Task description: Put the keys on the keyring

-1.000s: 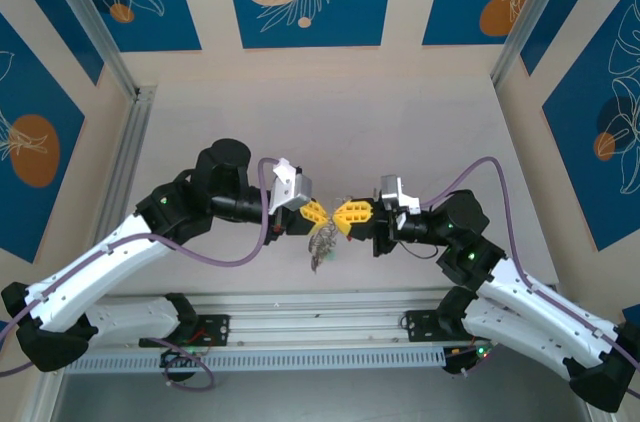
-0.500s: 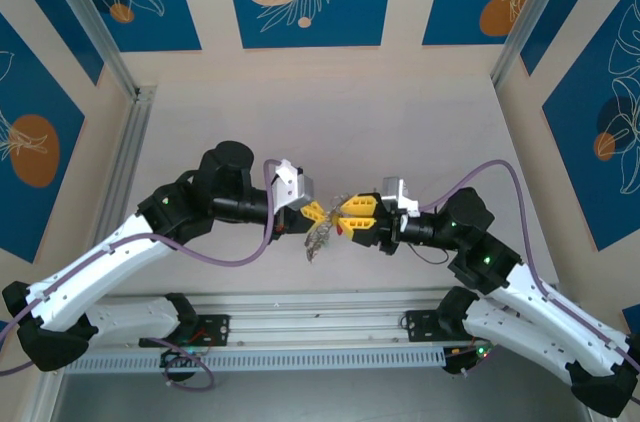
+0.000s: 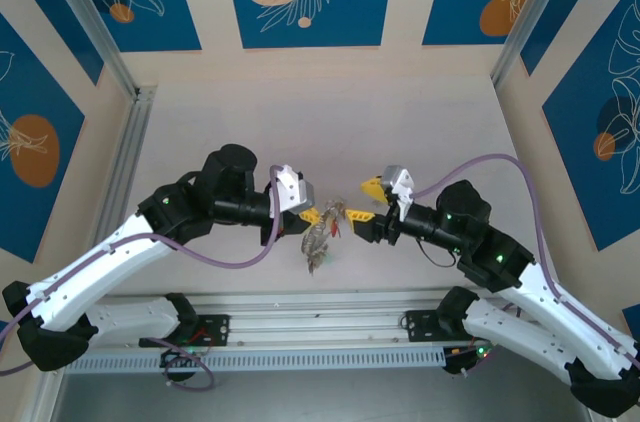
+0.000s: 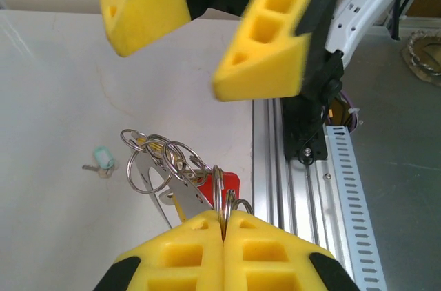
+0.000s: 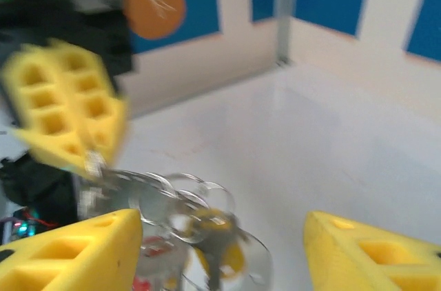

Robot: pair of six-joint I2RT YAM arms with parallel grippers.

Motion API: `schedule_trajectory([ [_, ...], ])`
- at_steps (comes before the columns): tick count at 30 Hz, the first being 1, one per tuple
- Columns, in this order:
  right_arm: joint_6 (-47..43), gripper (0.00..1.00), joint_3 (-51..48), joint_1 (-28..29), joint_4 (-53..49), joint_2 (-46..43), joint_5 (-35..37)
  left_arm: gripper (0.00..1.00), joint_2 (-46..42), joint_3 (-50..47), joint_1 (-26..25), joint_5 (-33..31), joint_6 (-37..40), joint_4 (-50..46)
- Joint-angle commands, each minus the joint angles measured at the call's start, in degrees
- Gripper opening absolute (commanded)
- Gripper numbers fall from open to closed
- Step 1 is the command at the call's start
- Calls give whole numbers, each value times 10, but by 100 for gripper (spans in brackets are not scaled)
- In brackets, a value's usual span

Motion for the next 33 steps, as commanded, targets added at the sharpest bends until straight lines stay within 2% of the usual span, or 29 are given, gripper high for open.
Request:
schedule_trajectory([
  [1, 82, 65, 21, -51, -112, 15, 100, 0, -14, -8, -2, -12, 17, 10],
  [3, 123, 67, 23, -119, -146, 26, 58, 0, -19, -12, -2, -23, 15, 7],
  [6, 170, 70, 9, -231, -161, 39, -43, 0, -31, -22, -2, -33, 6, 9],
  [10, 181, 71, -5, -303, -179, 81, -82, 0, -54, -48, -1, -43, -27, 30],
  [19, 177, 69, -50, -334, -107, 227, -55, 0, -98, -137, 0, -57, -150, 117],
  [25, 175, 59, -24, -330, -74, 352, -72, 0, -120, -163, 3, -62, -171, 132],
  [33, 176, 49, 18, -310, -50, 462, -78, 0, -138, -164, 3, -61, -180, 134],
])
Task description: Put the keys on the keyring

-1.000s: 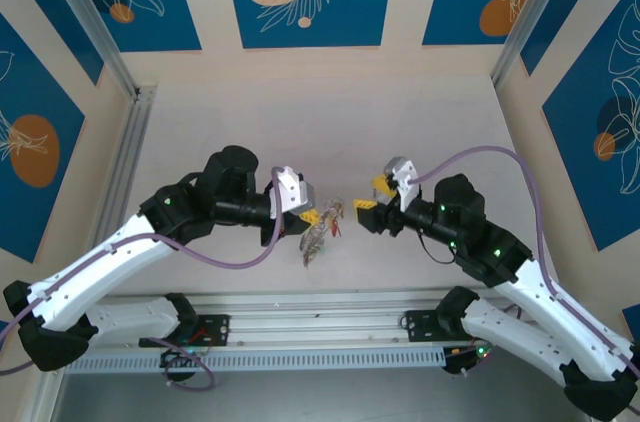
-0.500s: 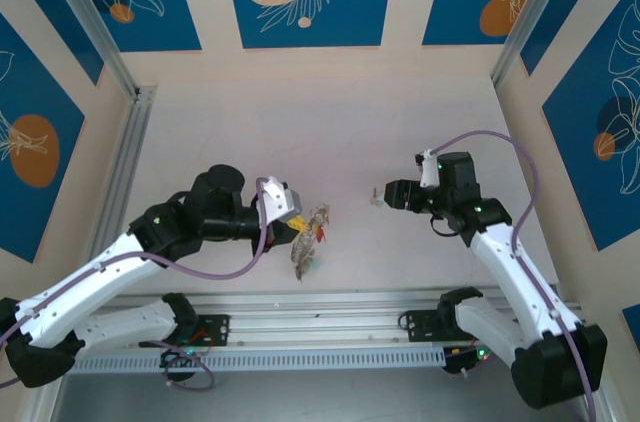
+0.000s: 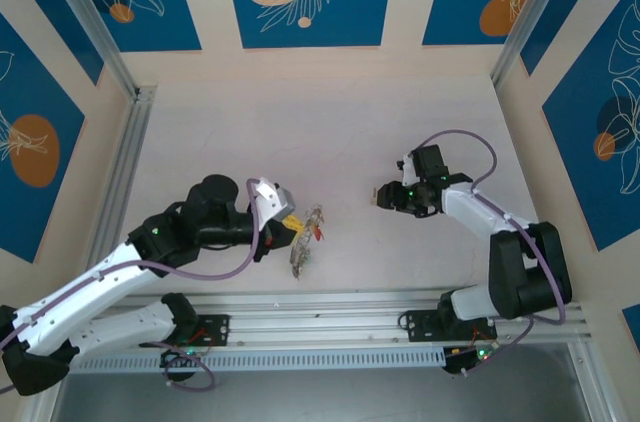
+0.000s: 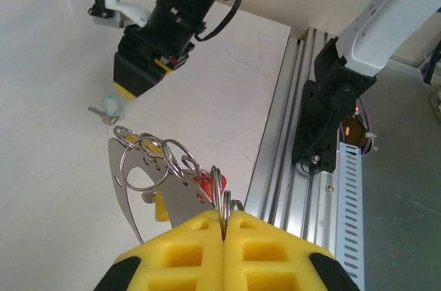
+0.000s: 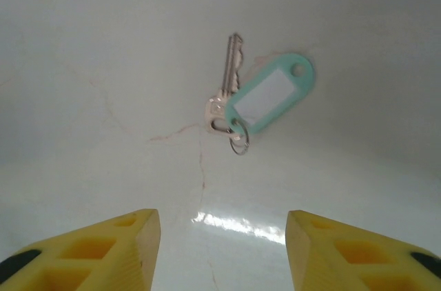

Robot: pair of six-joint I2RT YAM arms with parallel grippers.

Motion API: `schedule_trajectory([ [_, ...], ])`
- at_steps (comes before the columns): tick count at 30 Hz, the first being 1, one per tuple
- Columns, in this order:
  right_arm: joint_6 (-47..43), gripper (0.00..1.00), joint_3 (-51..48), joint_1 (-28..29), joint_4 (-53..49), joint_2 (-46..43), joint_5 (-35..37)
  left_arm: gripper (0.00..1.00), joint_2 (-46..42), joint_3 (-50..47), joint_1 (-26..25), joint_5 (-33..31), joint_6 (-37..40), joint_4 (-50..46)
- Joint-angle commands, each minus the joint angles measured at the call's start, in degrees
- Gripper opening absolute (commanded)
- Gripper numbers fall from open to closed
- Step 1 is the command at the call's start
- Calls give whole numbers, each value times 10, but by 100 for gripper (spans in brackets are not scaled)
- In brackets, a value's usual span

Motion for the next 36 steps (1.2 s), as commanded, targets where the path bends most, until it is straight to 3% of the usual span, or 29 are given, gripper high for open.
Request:
schedule_trajectory([
  [1, 3, 48, 30, 14, 20, 36, -17, 0, -16, 2, 2, 3, -11, 42],
  [7, 8, 38, 28, 14, 32, 62, -11, 0, -28, 0, 2, 7, -12, 53],
  [36, 14, 35, 48, 9, 42, 126, -13, 0, -33, -4, 2, 14, -10, 63],
])
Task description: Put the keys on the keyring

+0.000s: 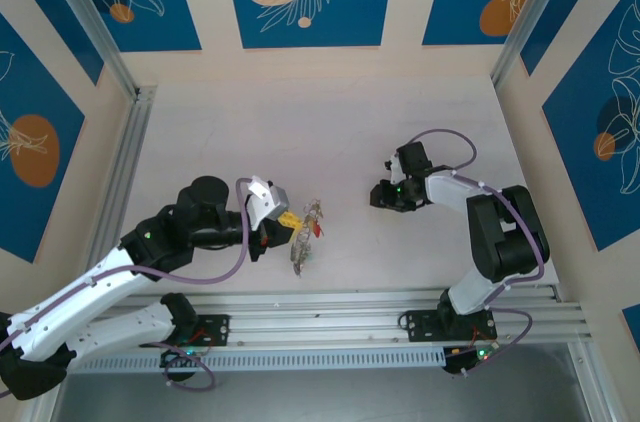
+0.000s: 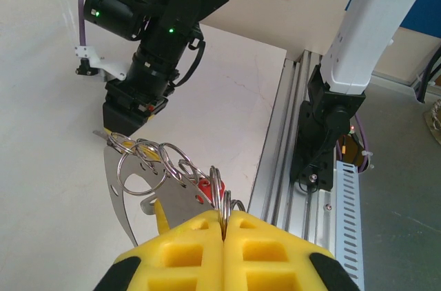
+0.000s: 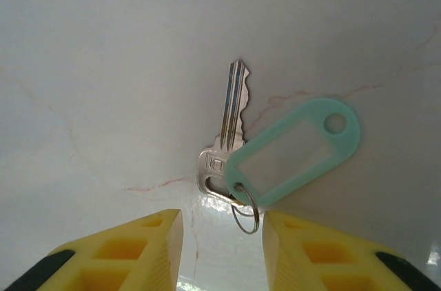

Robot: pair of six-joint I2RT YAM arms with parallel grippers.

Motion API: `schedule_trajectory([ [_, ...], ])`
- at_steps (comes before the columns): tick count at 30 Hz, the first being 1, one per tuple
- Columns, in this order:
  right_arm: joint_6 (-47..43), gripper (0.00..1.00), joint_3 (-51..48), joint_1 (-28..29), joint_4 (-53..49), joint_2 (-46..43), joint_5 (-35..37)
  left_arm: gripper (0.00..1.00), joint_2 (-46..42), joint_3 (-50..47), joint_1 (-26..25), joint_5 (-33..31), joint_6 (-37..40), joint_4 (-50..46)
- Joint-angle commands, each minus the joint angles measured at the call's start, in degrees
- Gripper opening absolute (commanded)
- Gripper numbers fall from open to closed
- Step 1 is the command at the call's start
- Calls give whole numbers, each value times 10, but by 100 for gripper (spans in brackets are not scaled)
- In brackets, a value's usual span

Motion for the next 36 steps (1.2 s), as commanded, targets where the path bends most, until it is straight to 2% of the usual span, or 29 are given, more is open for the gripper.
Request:
schedule_trajectory([
  [1, 9, 34, 15, -3, -4, 7, -6, 0, -12, 0, 2, 15, -5, 37],
  [4, 9, 29, 17, -3, -6, 11, -7, 0, -15, -2, 2, 15, -6, 37],
  [14, 9, 24, 23, -3, -11, 18, -8, 0, -22, -6, 2, 17, -7, 40],
  [22, 8, 12, 23, -2, -9, 18, -8, 0, -22, -7, 2, 18, -7, 42],
  [36, 9, 19, 27, 2, -13, 24, -1, 0, -33, -9, 2, 19, -8, 45],
])
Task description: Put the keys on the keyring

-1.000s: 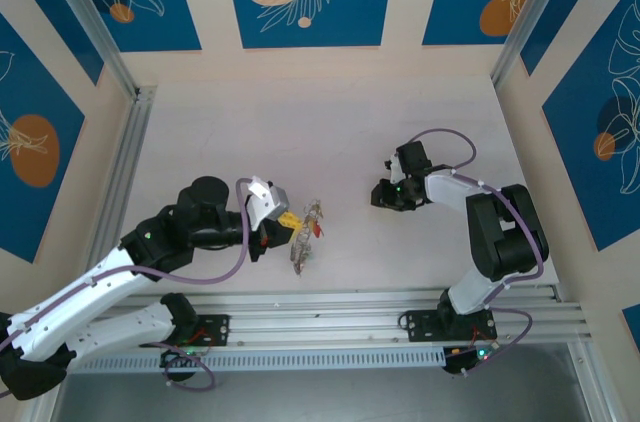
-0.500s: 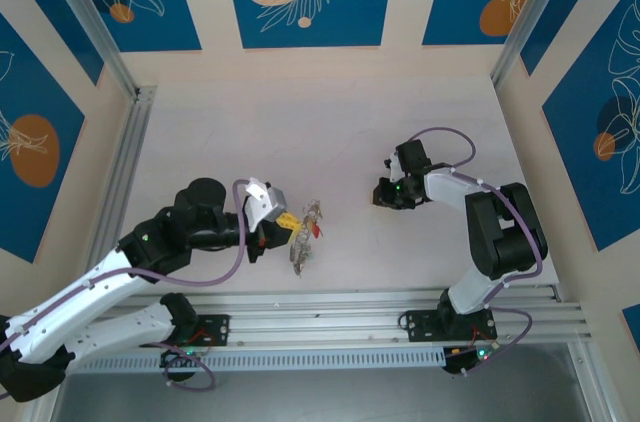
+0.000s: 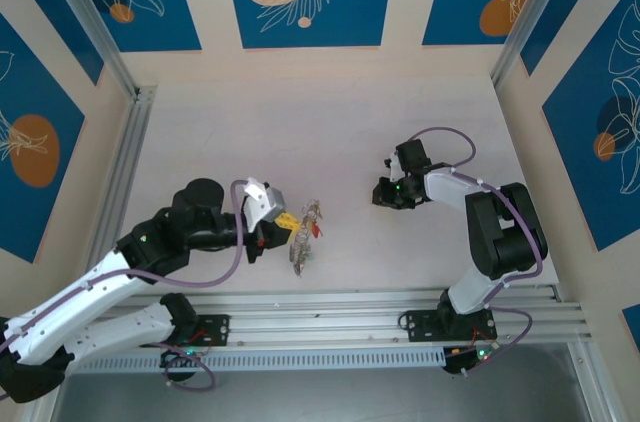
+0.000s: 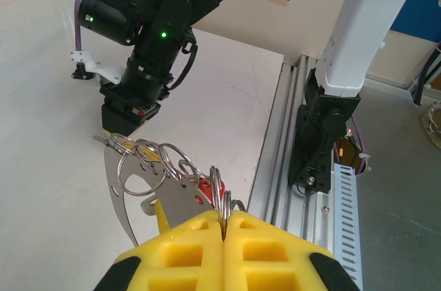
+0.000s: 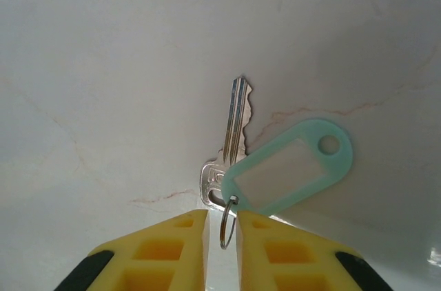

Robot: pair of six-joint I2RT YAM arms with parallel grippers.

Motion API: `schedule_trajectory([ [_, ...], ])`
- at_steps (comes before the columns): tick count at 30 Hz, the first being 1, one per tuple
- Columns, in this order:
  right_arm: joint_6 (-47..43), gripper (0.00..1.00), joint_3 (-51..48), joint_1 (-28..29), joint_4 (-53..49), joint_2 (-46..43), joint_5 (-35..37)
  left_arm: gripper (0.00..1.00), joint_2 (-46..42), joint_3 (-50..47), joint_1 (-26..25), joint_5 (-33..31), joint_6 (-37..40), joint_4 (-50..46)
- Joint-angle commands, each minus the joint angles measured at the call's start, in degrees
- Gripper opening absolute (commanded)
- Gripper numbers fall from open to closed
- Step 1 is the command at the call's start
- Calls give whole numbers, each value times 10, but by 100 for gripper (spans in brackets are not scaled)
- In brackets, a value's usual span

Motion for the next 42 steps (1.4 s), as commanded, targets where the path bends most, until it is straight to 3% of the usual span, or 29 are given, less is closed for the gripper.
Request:
schedule_trajectory([
  [1, 1, 19, 14, 4, -10, 15, 1, 0, -14, -2, 2, 18, -9, 42],
  [11, -2, 17, 24, 7, -18, 26, 3, 0, -22, -3, 1, 19, -11, 44],
  [22, -5, 0, 5, 9, -5, -1, -2, 0, -18, 4, 2, 8, -8, 31],
  [27, -45, 0, -53, 37, 40, -135, 6, 0, -9, 18, 1, -11, -1, 8],
  [32, -140, 0, -58, 86, 0, -298, 9, 0, 0, 35, 2, -24, 10, -11],
  [37, -224, 0, -54, 176, -20, -461, -65, 0, 6, 79, 2, -81, 55, -76],
  [42, -205, 0, -28, 243, -17, -546, -132, 0, 15, 121, 2, -113, 104, -116],
])
